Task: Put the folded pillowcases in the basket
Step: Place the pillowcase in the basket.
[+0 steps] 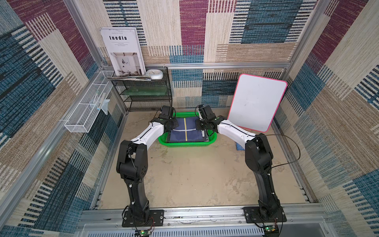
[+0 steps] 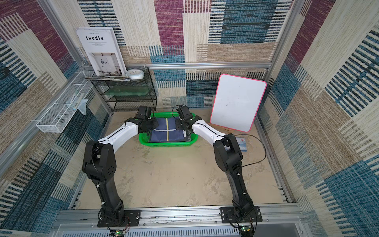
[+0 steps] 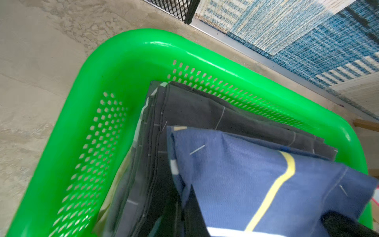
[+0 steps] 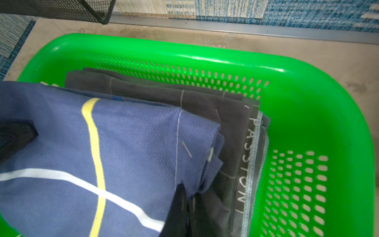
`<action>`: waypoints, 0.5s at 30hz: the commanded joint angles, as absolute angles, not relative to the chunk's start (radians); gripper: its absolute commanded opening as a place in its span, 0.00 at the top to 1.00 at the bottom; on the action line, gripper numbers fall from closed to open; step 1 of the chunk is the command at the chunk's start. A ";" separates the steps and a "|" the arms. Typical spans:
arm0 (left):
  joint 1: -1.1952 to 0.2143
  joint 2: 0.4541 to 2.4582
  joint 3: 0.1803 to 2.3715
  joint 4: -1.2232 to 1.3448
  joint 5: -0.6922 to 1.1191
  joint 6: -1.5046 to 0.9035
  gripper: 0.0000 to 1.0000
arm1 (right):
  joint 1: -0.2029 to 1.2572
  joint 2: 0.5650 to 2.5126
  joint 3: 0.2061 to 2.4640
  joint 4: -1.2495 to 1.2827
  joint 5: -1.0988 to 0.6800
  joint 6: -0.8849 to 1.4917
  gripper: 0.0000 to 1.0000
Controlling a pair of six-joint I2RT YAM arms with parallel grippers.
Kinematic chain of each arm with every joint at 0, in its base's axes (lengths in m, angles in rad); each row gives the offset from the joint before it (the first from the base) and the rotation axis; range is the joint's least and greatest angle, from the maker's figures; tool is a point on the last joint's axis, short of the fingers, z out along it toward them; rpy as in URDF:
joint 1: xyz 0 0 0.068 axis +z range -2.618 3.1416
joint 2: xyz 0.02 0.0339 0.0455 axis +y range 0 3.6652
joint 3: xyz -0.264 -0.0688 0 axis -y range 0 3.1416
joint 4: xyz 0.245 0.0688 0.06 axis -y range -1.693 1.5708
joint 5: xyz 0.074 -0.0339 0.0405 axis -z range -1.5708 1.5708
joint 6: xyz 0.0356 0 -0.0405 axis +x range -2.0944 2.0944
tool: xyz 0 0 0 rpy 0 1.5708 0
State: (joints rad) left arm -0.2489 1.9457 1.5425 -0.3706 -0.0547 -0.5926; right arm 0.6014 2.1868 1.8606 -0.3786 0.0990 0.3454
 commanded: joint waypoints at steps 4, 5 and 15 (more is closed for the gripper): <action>-0.232 2.006 1.565 -0.355 -0.056 -0.582 1.00 | 0.590 2.247 1.907 -0.415 0.106 0.348 1.00; -0.230 2.012 1.568 -0.357 -0.061 -0.578 1.00 | 0.589 2.258 1.915 -0.420 0.106 0.349 1.00; -0.227 2.055 1.622 -0.411 -0.077 -0.580 0.91 | 0.589 2.248 1.913 -0.413 0.131 0.341 0.98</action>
State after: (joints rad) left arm -0.2314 2.0602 1.6180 -0.3923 -0.0307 -0.5762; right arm 0.5896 2.2723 1.9194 -0.3992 0.0917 0.3485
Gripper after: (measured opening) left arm 0.073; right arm 0.077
